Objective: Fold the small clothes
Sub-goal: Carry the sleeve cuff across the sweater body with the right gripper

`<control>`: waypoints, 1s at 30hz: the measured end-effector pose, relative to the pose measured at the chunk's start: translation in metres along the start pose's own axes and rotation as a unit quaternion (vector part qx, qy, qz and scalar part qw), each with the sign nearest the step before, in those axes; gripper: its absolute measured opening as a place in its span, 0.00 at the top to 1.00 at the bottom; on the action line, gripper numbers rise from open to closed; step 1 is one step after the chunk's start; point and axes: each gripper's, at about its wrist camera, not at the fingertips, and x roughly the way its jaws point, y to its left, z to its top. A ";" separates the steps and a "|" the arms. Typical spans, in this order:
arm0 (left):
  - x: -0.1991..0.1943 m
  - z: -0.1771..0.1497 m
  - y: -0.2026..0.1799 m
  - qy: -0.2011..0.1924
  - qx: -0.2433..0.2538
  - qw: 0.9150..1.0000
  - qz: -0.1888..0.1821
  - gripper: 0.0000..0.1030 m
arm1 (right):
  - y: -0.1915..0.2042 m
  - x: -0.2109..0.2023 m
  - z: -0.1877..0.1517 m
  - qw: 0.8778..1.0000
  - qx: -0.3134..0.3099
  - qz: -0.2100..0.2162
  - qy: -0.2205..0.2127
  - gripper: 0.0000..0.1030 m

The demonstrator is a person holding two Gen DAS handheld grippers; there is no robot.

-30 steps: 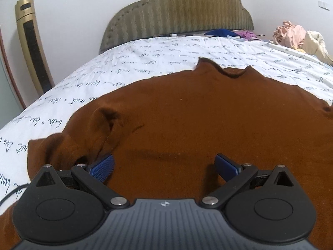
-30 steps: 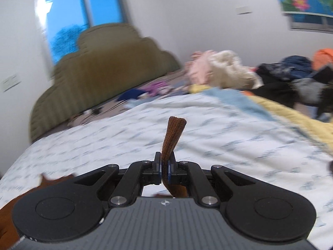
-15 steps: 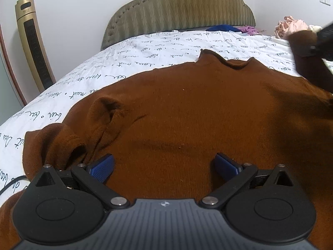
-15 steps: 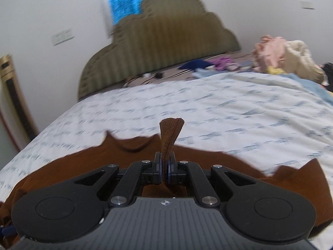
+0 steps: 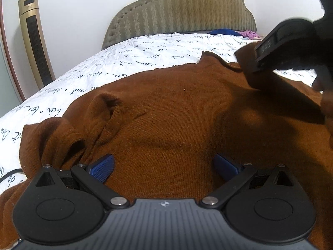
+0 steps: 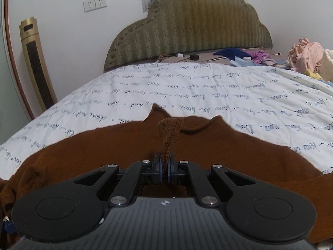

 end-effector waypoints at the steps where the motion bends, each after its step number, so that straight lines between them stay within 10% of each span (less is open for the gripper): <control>1: 0.000 0.000 0.001 -0.001 -0.003 1.000 -0.002 0.00 | 0.003 0.002 -0.001 1.000 -0.003 0.001 0.003 0.92; 30: 0.002 0.001 0.004 0.000 -0.017 1.000 -0.007 0.00 | 0.089 0.043 0.005 0.990 -0.093 0.095 0.051 0.92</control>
